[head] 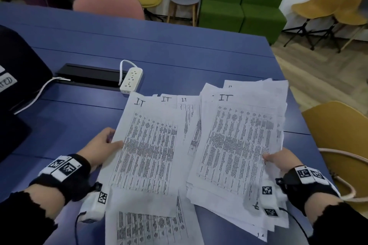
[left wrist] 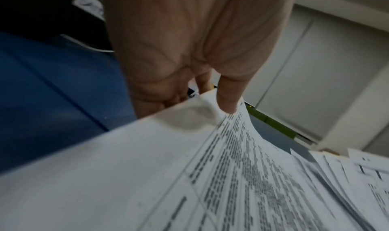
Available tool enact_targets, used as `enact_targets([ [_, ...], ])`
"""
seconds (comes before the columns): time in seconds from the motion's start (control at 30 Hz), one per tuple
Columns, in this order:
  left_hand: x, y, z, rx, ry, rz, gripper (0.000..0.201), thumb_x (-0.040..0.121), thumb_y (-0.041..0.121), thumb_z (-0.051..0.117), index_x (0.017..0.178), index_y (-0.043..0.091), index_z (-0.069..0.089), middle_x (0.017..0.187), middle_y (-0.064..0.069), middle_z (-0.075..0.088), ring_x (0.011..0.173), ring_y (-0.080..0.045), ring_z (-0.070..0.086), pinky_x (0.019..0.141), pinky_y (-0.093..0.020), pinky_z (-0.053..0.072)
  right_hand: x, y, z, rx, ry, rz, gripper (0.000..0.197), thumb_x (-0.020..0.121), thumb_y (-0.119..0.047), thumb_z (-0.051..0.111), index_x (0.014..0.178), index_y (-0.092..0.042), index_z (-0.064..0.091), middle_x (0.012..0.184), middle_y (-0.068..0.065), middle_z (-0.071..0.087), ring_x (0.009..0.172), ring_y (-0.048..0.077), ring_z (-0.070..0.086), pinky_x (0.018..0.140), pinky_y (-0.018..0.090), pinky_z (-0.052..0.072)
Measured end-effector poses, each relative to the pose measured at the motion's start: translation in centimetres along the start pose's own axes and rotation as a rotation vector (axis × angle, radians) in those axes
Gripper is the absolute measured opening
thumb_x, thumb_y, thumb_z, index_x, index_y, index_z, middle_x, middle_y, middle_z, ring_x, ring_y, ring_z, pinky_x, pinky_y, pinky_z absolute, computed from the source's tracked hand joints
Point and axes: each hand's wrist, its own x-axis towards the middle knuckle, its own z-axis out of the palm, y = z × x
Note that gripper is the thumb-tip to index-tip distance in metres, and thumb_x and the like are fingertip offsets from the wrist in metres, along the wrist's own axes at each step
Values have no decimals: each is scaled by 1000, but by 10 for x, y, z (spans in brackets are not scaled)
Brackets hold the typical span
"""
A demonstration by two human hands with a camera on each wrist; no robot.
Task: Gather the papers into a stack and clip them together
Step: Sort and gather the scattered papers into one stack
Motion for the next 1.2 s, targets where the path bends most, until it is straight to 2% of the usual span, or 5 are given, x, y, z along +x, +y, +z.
enact_targets([
  [0.13, -10, -33, 8, -27, 5, -201, 75, 80, 51, 69, 134, 9, 36, 129, -4, 54, 114, -30, 58, 100, -45, 46, 14, 40, 8, 96, 28, 7, 40, 83, -4, 65, 122, 1, 57, 122, 22, 62, 109, 37, 60, 99, 51, 44],
  [0.37, -4, -24, 11, 121, 230, -55, 41, 68, 28, 86, 78, -5, 66, 68, -13, 65, 64, -27, 60, 62, -30, 42, -8, 40, 19, 84, 73, -2, 42, 86, -2, 61, 127, 7, 52, 124, 27, 57, 113, 40, 56, 96, 43, 42],
  [0.63, -6, -14, -2, -72, -145, -226, 47, 61, 13, 89, 105, 8, 71, 96, -15, 76, 93, -35, 71, 93, -53, 52, -17, 40, 12, 69, 55, -3, 40, 87, 1, 59, 126, 9, 51, 123, 29, 58, 111, 40, 56, 92, 40, 42],
  [0.87, -19, -22, 25, 195, 344, -147, 66, 82, 43, 71, 126, 2, 43, 121, -20, 59, 107, -37, 58, 88, -41, 45, -15, 45, 11, 67, 41, 5, 42, 86, 0, 61, 126, 9, 51, 123, 29, 58, 111, 40, 57, 93, 40, 42],
  [1.2, -14, -12, 44, 242, 293, -129, 65, 72, 44, 80, 117, 14, 44, 125, -13, 43, 86, -25, 53, 81, -36, 44, -9, 35, 9, -54, 14, 8, 40, 86, 0, 61, 124, 9, 53, 124, 28, 58, 112, 40, 56, 93, 40, 43],
])
